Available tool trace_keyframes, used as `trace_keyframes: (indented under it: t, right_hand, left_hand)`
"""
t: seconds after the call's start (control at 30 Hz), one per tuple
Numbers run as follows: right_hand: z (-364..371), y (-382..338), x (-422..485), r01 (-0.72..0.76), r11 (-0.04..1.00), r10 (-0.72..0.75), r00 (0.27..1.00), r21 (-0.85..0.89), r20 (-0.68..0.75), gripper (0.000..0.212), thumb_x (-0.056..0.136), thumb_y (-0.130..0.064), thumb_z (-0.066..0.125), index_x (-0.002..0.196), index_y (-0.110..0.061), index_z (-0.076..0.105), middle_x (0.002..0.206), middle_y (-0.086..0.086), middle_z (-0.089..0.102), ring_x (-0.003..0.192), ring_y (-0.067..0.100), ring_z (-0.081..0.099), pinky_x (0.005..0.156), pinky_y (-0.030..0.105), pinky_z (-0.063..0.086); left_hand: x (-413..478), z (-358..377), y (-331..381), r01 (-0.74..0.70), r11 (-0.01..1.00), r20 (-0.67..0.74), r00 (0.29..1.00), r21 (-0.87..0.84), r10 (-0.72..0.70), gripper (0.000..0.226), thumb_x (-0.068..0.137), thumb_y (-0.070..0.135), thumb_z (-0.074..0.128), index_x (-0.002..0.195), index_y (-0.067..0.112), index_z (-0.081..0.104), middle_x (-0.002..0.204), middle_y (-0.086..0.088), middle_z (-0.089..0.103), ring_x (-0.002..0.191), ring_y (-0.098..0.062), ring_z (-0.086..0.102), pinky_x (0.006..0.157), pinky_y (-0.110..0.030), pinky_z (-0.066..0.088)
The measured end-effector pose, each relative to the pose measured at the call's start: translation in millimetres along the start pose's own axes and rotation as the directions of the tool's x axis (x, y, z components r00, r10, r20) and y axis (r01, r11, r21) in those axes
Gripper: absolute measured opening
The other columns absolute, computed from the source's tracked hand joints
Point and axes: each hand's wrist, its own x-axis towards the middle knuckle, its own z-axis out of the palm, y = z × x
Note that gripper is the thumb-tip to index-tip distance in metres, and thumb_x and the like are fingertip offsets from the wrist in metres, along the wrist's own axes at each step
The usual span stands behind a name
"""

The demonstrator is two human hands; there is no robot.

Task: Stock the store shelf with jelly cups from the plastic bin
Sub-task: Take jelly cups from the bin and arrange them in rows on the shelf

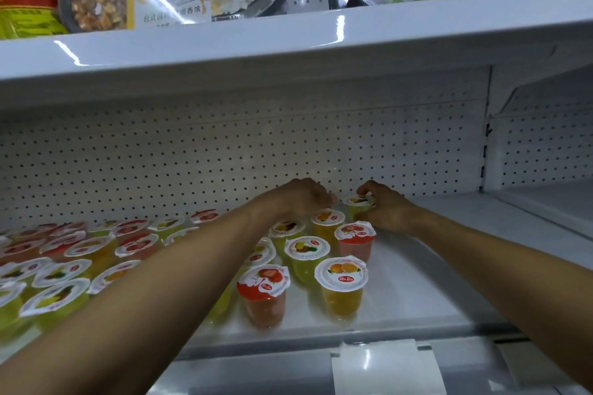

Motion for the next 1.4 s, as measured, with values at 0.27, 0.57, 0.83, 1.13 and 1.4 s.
trace_keyframes:
  t: [0.27,0.57,0.83,1.13,1.4]
  right_hand:
    - [-29.2,-11.7,-46.9,0.077,0.985,-0.096,0.988,-0.152,-0.12,0.059,0.087,-0.037,0.066,0.14,-0.025,0.042,0.143,0.004,0.046,0.123,0.022,0.05,0.098,0.035,0.046]
    - [-51.1,-39.7,-163.5,0.328,0.894,-0.42,0.851,-0.305,-0.316,0.047,0.088,-0.036,0.061,0.132,-0.027,0.048,0.129,0.0,0.054,0.111,0.02,0.056,0.088,0.044,0.051]
    - [-19.2,-49.4,-266.8,0.462,0.833,-0.538,0.806,-0.305,-0.248,0.047,0.086,-0.029,0.065,0.131,-0.024,0.052,0.127,0.0,0.055,0.113,0.023,0.053,0.086,0.038,0.044]
    - [56.6,-105.0,-322.3,0.669,0.717,-0.689,0.724,-0.198,-0.048,0.049,0.087,-0.027,0.064,0.134,-0.021,0.049,0.13,0.004,0.052,0.119,0.025,0.048,0.092,0.04,0.044]
    - [164.0,-189.0,-352.3,0.787,0.613,-0.768,0.613,-0.065,0.187,0.055,0.093,-0.039,0.054,0.143,-0.028,0.033,0.14,-0.004,0.04,0.124,0.019,0.043,0.088,0.034,0.042]
  left_hand:
    - [-30.6,-15.5,5.2,-0.021,0.996,-0.292,0.955,0.083,0.045,0.034,0.092,0.048,0.057,0.12,0.028,0.061,0.122,0.004,0.063,0.105,-0.017,0.059,0.088,-0.033,0.048]
    - [-159.5,14.2,38.9,-0.025,0.993,-0.651,0.753,0.119,0.097,0.052,0.088,0.051,0.061,0.134,0.031,0.05,0.119,0.005,0.063,0.103,-0.017,0.061,0.084,-0.038,0.053]
    - [-291.9,71.5,32.5,0.063,0.997,-0.715,0.699,0.045,-0.012,0.05,0.086,0.051,0.06,0.131,0.033,0.05,0.118,0.009,0.062,0.105,-0.018,0.061,0.077,-0.039,0.054]
    - [-415.0,110.3,-3.6,0.327,0.939,-0.642,0.744,0.107,-0.186,0.054,0.087,0.048,0.064,0.134,0.026,0.051,0.115,0.002,0.062,0.103,-0.022,0.061,0.074,-0.043,0.055]
    - [-520.3,113.1,-77.5,0.559,0.829,-0.593,0.678,0.034,-0.433,0.053,0.09,0.047,0.061,0.137,0.027,0.048,0.121,0.003,0.061,0.109,-0.019,0.058,0.078,-0.036,0.05]
